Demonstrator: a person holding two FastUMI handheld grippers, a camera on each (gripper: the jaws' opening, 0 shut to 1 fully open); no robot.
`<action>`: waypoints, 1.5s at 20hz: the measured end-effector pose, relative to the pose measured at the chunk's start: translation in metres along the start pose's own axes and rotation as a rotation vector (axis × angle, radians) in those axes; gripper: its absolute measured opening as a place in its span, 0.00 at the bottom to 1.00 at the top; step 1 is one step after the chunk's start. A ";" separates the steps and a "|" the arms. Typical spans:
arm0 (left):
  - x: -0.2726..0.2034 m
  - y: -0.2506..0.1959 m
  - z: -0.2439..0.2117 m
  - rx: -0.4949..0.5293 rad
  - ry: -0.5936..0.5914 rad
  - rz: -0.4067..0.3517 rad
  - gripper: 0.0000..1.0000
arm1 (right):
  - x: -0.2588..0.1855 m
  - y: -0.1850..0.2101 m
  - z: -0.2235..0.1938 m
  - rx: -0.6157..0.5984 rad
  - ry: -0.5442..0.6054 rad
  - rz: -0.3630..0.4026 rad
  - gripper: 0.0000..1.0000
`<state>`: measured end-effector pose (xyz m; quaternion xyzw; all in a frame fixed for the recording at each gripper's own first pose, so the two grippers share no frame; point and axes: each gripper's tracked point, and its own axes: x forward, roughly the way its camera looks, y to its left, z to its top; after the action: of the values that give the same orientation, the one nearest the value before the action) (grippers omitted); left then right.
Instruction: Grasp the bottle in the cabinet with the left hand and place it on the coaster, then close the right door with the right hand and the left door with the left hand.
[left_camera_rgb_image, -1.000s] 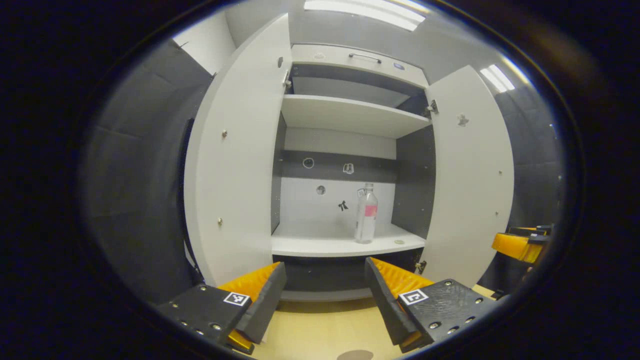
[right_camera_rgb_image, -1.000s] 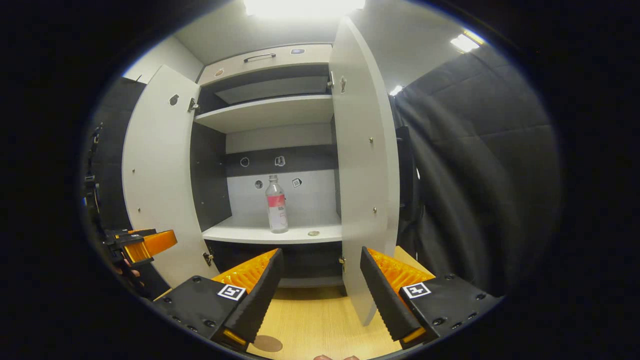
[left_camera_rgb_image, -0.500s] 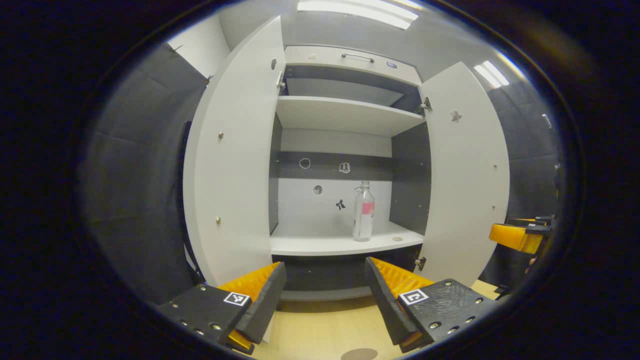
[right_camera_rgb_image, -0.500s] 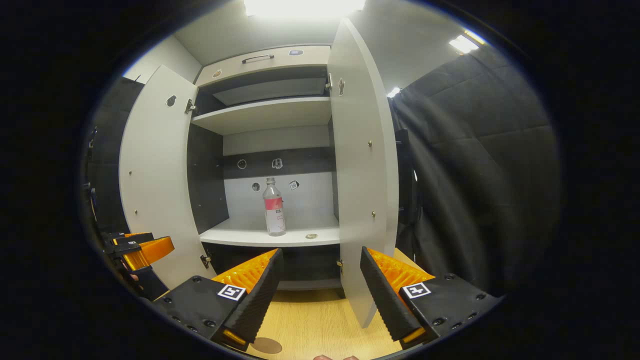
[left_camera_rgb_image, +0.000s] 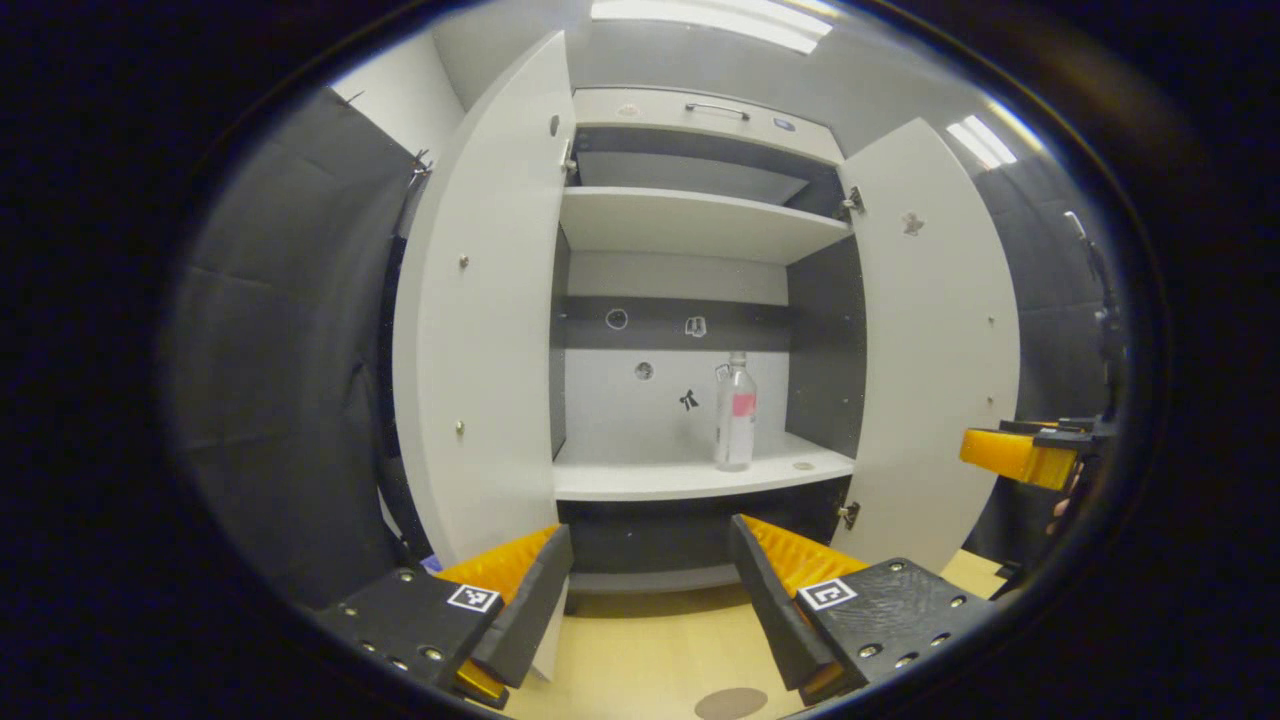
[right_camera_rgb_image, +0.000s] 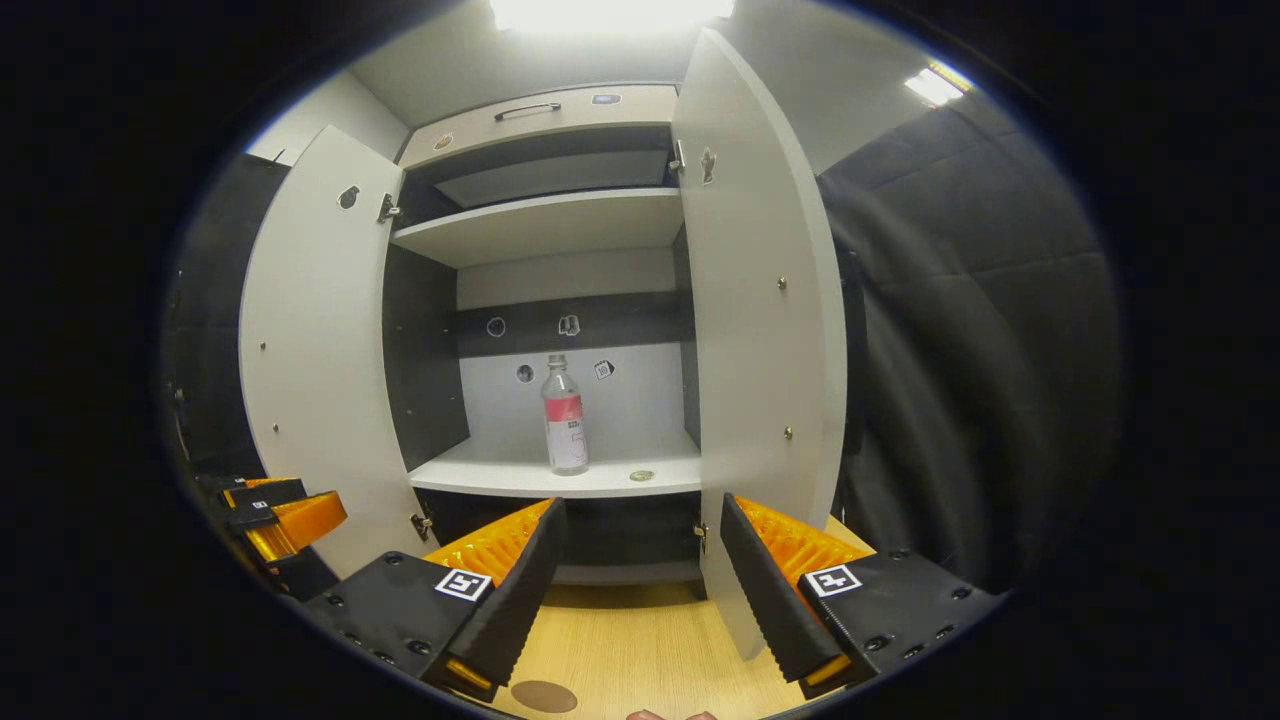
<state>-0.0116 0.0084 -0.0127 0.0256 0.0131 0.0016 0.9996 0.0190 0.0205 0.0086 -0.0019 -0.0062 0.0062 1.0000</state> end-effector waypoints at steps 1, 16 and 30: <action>0.003 0.000 -0.001 -0.001 0.011 -0.002 0.92 | -0.001 -0.001 0.000 -0.003 0.001 -0.004 0.92; 0.164 -0.063 0.051 0.008 -0.042 -0.114 0.92 | 0.015 -0.048 -0.015 -0.050 0.048 0.008 0.98; 0.317 -0.144 0.052 0.041 -0.019 -0.240 0.92 | 0.022 -0.041 -0.024 -0.067 0.053 0.069 0.92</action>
<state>0.3073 -0.1366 0.0232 0.0442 0.0069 -0.1187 0.9919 0.0419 -0.0208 -0.0147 -0.0359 0.0202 0.0404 0.9983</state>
